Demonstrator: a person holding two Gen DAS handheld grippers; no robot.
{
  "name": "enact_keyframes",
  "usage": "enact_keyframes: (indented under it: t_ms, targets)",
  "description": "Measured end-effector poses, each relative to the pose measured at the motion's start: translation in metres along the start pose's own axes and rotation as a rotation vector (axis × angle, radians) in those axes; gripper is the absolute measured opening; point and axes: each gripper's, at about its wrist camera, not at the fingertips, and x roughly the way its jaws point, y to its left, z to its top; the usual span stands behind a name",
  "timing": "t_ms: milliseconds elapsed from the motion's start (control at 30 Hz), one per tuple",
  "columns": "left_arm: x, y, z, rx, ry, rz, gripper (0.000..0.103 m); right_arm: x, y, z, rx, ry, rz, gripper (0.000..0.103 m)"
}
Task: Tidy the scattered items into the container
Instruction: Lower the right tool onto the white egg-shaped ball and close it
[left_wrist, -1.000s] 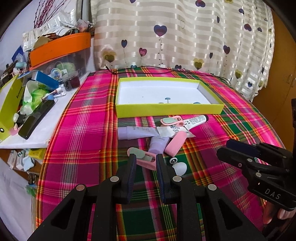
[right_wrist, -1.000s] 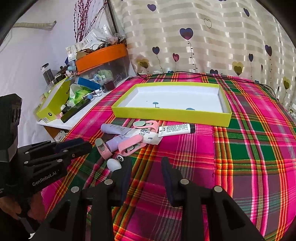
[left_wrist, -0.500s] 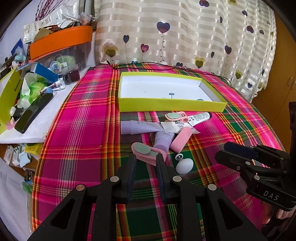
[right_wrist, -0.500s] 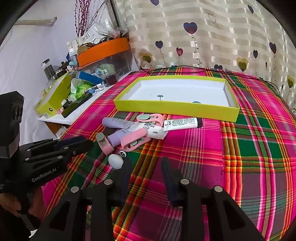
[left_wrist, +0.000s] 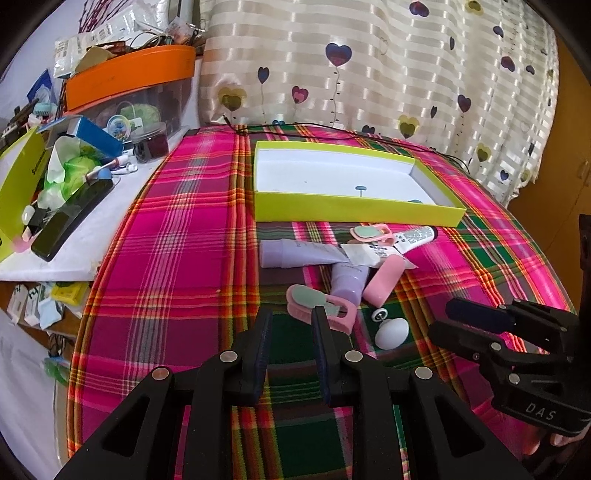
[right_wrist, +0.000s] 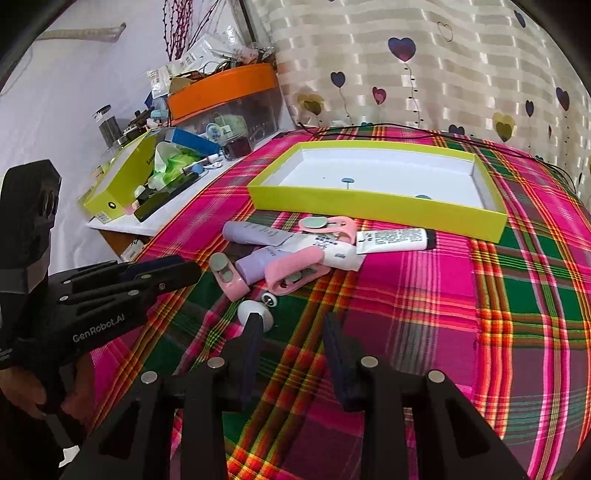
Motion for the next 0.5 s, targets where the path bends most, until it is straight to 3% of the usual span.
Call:
enact_keyframes:
  t_ms: [500]
  targets:
    - [0.003,0.014,0.0,-0.025,0.001,0.003,0.023,0.027,0.016,0.006,-0.038,0.065,0.029,0.034]
